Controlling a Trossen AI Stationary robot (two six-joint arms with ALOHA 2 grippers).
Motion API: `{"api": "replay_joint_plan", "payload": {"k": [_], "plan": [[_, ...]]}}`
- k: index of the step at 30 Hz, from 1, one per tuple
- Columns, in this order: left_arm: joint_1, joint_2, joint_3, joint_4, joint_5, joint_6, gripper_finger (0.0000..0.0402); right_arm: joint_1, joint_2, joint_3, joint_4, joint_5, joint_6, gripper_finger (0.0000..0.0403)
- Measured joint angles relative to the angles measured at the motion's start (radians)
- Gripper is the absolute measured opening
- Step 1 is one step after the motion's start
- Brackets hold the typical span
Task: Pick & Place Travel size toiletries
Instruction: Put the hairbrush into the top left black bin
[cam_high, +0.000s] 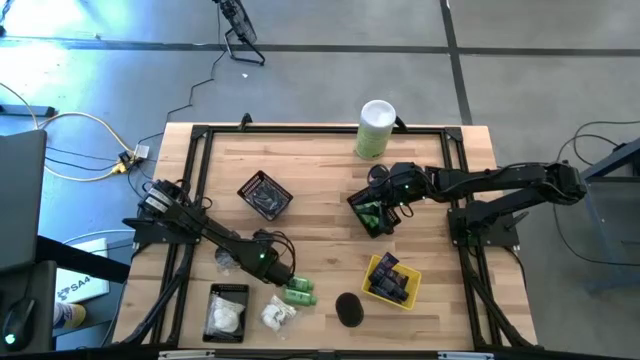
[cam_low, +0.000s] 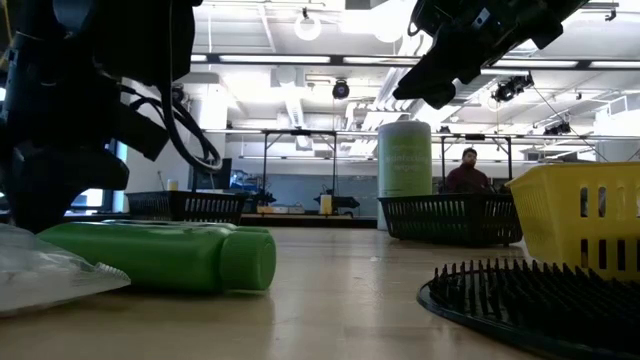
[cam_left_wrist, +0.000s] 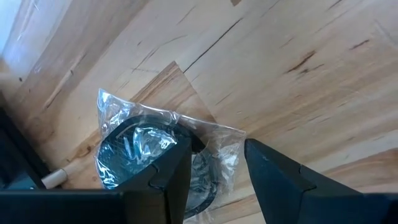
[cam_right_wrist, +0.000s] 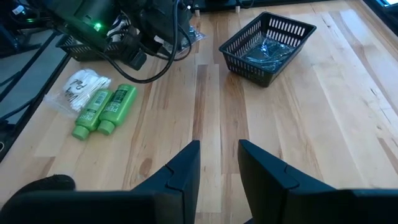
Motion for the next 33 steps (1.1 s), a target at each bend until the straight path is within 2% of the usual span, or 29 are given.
{"api": "replay_joint_plan", "payload": {"k": [10, 14, 24, 33], "plan": [[-0.002, 0.007, 0.056, -0.049, -0.044, 0.038, 0.0151, 0.000, 0.000, 0.000, 0.001, 0.000, 0.000, 0.0100], [-0.002, 0.006, 0.048, -0.034, -0.044, 0.046, 0.0121, 0.000, 0.000, 0.000, 0.001, -0.001, 0.000, 0.0100], [-0.002, 0.003, 0.020, 0.020, -0.028, 0.027, 0.0009, 0.000, 0.000, 0.000, 0.001, -0.001, 0.018, 0.0100], [-0.002, 0.004, 0.029, 0.005, -0.063, 0.027, 0.0002, 0.000, 0.000, 0.000, 0.001, -0.001, 0.019, 0.0100]]}}
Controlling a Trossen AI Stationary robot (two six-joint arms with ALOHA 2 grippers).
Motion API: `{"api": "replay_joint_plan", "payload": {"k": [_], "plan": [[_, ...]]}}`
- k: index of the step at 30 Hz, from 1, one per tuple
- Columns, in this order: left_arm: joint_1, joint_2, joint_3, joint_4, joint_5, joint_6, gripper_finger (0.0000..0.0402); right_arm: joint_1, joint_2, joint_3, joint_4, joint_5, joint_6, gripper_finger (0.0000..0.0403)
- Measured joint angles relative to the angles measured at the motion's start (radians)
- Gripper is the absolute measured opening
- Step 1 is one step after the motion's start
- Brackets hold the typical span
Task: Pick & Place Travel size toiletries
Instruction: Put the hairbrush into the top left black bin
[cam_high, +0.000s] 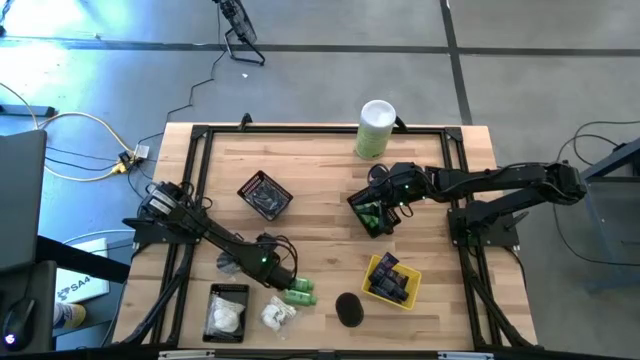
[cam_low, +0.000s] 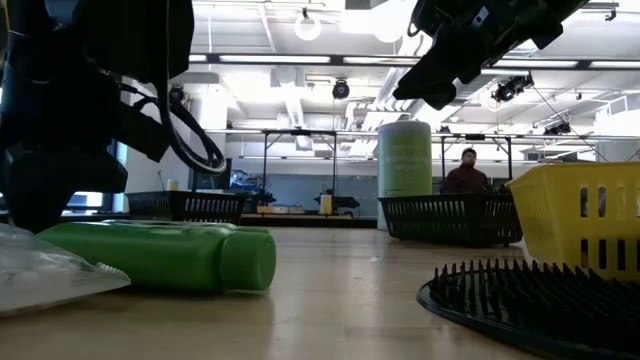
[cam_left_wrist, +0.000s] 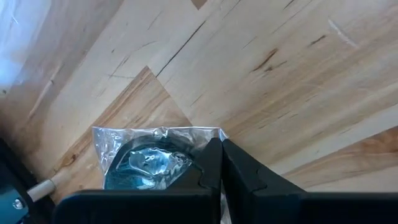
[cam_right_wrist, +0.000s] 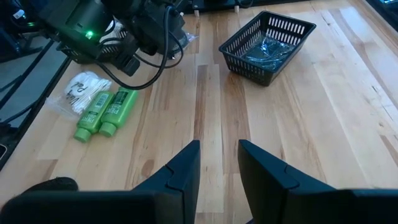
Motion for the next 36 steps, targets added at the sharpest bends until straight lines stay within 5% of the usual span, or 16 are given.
{"api": "replay_joint_plan", "payload": {"k": [12, 36], "plan": [[0.000, -0.031, 0.087, -0.143, -0.140, 0.031, 0.0000, 0.000, 0.000, 0.000, 0.000, 0.000, 0.000, 0.0100], [0.001, -0.365, 0.090, -0.232, -0.371, 0.055, 0.0000, 0.000, 0.000, 0.000, -0.001, 0.000, -0.003, 0.0100]]}}
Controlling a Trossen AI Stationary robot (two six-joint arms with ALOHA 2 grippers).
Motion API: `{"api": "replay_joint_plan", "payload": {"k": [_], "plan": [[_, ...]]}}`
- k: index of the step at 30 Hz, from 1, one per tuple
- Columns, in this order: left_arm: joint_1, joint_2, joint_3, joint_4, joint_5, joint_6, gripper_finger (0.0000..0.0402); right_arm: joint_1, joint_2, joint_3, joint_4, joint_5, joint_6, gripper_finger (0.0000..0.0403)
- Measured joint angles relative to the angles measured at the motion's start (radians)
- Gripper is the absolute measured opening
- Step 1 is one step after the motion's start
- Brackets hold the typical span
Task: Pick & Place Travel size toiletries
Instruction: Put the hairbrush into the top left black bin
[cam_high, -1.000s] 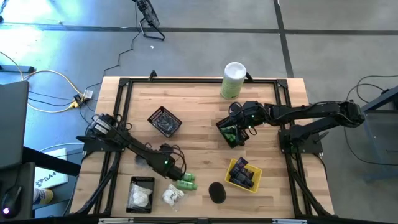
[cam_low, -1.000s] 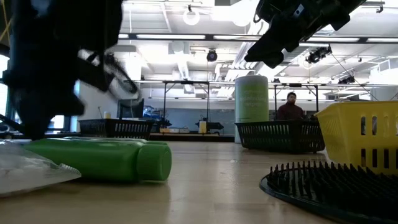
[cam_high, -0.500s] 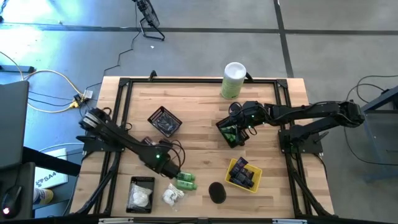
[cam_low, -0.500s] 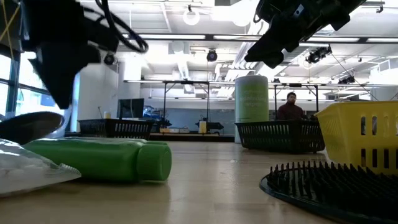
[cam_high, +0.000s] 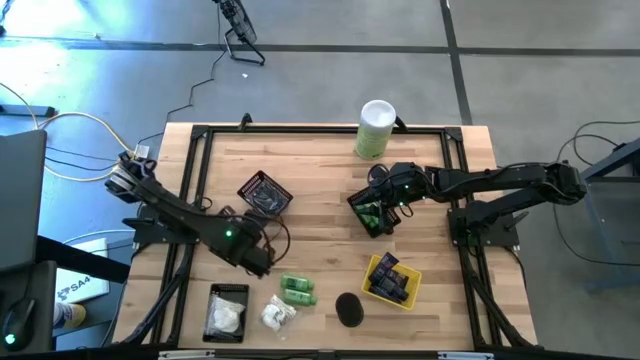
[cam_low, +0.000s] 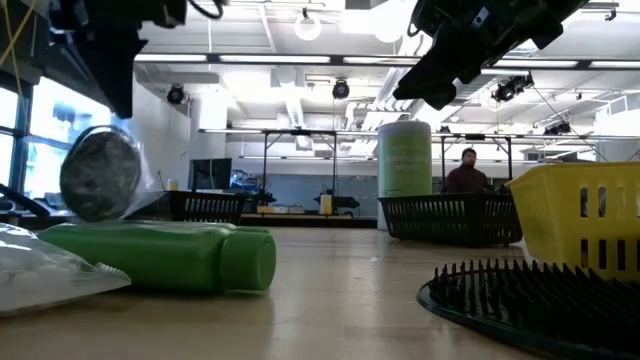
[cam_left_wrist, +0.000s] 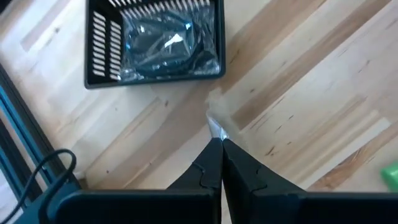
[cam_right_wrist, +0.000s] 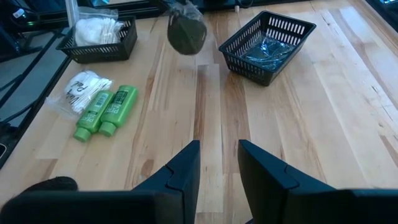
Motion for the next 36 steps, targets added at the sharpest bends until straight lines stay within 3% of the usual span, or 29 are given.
{"api": "replay_joint_plan", "payload": {"k": [18, 28, 36], "plan": [[0.029, -0.114, 0.000, 0.024, -0.103, 0.080, 0.0000, 0.000, 0.000, 0.000, 0.000, 0.000, -0.002, 0.0100], [0.216, -0.147, 0.001, 0.266, -0.097, 0.455, 0.0000, 0.000, 0.000, 0.000, 0.000, 0.000, -0.016, 0.0100], [0.363, -0.156, 0.002, 0.323, -0.083, 0.651, 0.0000, 0.000, 0.000, 0.000, 0.000, 0.000, -0.021, 0.0100]]}}
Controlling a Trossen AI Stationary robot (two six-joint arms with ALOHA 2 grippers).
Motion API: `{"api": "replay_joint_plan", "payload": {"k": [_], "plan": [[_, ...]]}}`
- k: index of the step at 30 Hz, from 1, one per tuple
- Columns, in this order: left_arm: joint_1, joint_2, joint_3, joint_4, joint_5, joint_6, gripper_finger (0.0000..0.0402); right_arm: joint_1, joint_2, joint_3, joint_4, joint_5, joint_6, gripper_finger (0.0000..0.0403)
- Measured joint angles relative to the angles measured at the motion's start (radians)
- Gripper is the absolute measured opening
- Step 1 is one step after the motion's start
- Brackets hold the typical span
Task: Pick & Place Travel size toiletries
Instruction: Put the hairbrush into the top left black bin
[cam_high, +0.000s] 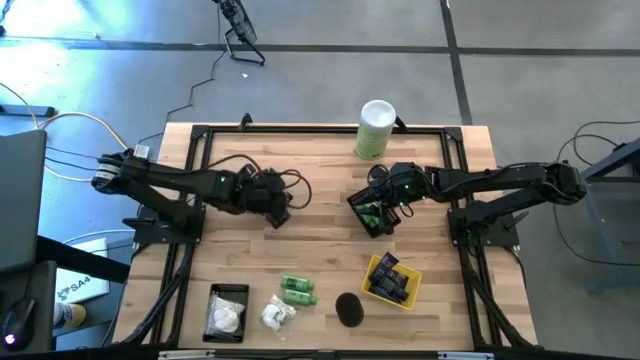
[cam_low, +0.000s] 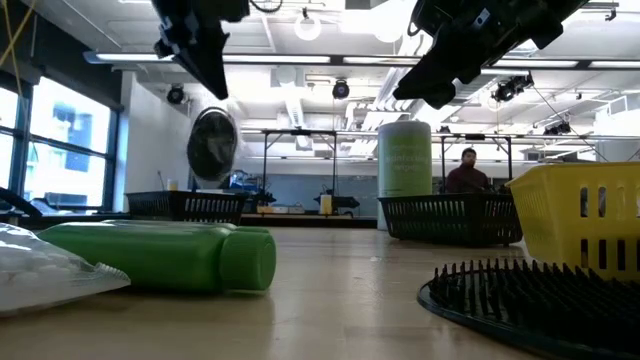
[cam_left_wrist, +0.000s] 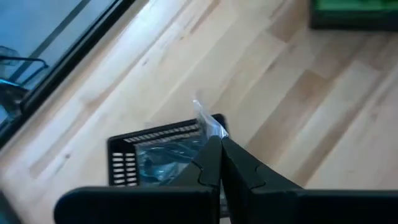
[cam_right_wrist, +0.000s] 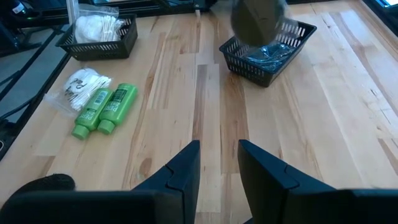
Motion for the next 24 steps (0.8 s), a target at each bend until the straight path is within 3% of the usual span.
{"api": "replay_joint_plan", "payload": {"k": [8, 17, 24], "plan": [[0.099, 0.008, 0.000, 0.006, 0.069, 0.075, 0.0000, 0.000, 0.000, 0.000, 0.000, 0.000, 0.000, 0.0100], [0.102, 0.010, -0.005, 0.017, 0.077, 0.078, 0.0000, 0.000, 0.000, 0.000, 0.000, 0.005, 0.000, 0.0100], [0.102, 0.010, -0.090, 0.069, 0.077, 0.052, 0.0000, 0.000, 0.000, 0.000, 0.000, 0.008, 0.000, 0.0100]]}}
